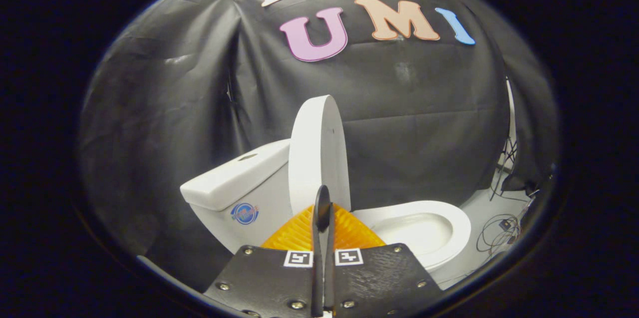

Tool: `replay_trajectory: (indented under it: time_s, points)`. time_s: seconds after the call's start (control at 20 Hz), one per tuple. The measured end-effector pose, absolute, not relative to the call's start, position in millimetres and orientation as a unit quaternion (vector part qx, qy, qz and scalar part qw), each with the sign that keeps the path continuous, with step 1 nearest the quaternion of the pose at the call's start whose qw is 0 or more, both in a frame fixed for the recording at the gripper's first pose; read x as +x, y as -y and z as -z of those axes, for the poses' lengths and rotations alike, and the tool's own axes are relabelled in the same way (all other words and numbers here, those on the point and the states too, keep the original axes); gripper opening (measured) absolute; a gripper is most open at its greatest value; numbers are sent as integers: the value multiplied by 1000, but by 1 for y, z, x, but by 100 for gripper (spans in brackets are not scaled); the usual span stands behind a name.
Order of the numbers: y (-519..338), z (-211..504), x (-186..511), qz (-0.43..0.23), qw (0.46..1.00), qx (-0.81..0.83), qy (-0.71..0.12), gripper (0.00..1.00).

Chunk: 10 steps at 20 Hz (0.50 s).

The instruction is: Open the toilet lid.

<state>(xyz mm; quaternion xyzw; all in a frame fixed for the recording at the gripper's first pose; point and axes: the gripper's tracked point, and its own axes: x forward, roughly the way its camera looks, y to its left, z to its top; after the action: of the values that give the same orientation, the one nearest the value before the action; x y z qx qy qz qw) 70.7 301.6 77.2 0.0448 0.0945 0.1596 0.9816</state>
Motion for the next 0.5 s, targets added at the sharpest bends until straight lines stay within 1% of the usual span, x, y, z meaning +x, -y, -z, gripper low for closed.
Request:
replay_trajectory:
  time_s: [0.5]
  points:
    - [-343, -72, 60, -181, 980, 17, -85, 3]
